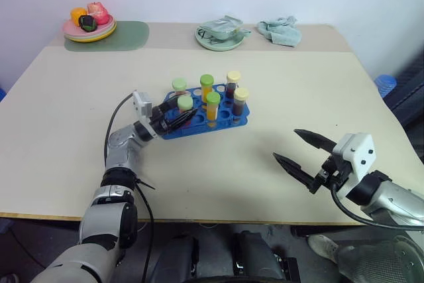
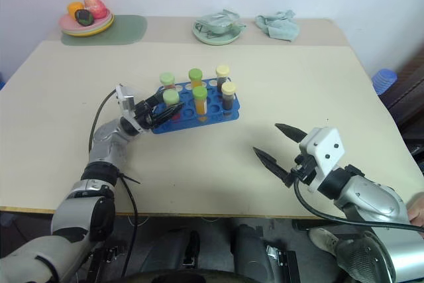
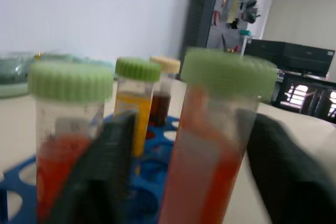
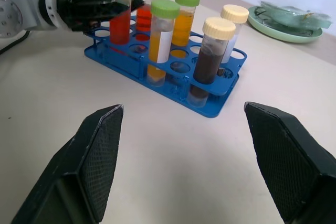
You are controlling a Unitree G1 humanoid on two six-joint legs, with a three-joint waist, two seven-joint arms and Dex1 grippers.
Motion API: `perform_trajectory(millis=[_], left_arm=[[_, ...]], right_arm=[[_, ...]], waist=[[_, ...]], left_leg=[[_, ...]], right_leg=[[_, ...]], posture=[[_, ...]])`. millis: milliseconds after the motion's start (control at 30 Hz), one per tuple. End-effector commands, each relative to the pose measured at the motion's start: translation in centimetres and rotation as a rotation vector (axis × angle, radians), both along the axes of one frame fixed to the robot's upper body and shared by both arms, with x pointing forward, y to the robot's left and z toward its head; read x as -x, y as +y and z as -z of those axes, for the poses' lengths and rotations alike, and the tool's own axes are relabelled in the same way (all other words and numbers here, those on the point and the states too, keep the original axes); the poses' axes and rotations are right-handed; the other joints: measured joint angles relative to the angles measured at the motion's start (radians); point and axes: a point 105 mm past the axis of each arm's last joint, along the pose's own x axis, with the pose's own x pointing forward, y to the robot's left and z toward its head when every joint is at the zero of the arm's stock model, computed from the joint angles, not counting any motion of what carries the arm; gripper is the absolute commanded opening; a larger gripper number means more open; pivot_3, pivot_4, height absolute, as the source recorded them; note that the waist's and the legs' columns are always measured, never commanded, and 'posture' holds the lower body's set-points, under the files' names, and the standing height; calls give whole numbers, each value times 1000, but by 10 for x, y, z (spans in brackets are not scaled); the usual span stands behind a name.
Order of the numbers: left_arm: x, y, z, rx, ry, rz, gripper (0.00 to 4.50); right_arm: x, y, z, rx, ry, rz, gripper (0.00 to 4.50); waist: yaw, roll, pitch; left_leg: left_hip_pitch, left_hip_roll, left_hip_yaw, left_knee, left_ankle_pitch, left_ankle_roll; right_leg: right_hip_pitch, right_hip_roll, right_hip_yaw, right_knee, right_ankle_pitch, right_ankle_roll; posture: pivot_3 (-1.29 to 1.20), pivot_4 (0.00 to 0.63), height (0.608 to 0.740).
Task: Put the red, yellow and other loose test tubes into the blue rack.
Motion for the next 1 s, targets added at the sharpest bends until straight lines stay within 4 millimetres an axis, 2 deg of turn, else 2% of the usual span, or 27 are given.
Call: perform_trajectory(millis=[33,200,300,433,533,633,833,1000], left_arm=[[0,4,-9,-27,-46,-62,3709],[9,16,-8,-117,-74,-130,3709],[7,36,-6,-222,-107,-334,3709],[34,56,-2,-281,-60,-265,3709],[46,75,3,-378,-19,-327,3709],[56,86,1,-438,8,-332,3709],[77,97,-9,-499,24,-304,3709],[87,100,-12,-525,33,-235,3709]], right_arm=[[-1,-2,-7,8,-45,-4,3777],[-3,0,-7,5,-41,-26,3777],[-4,-3,-6,2,-33,-31,3777],[-2,-8,2,1,-5,-32,3777],[1,-15,7,9,17,-17,3777],[7,-26,12,22,43,7,3777],[23,-55,17,50,100,87,3777],[29,-63,16,68,127,119,3777]], waist=[[-1,0,0],[-2,0,0],[0,0,0],[-9,1,0],[-13,1,0],[-7,1,0],[2,1,0],[-1,2,0]], left_leg=[[0,0,0,0,0,0],[0,0,0,0,0,0],[0,1,0,0,0,0],[0,1,0,-1,0,0],[0,2,0,-2,0,-1],[0,1,0,-2,0,0],[0,1,0,-2,-1,1],[0,2,0,-3,-1,1]], right_leg=[[0,0,0,0,0,0],[0,0,0,0,0,0],[0,0,0,0,0,0],[-1,0,1,0,0,0],[-1,-1,1,0,0,0],[0,-2,0,0,0,0],[0,-2,0,-2,0,-1],[0,-2,0,-2,0,-1]], posture=[[0,150,740],[0,150,740],[0,150,740],[0,150,740],[0,150,740],[0,150,740],[0,150,740],[0,150,740]])
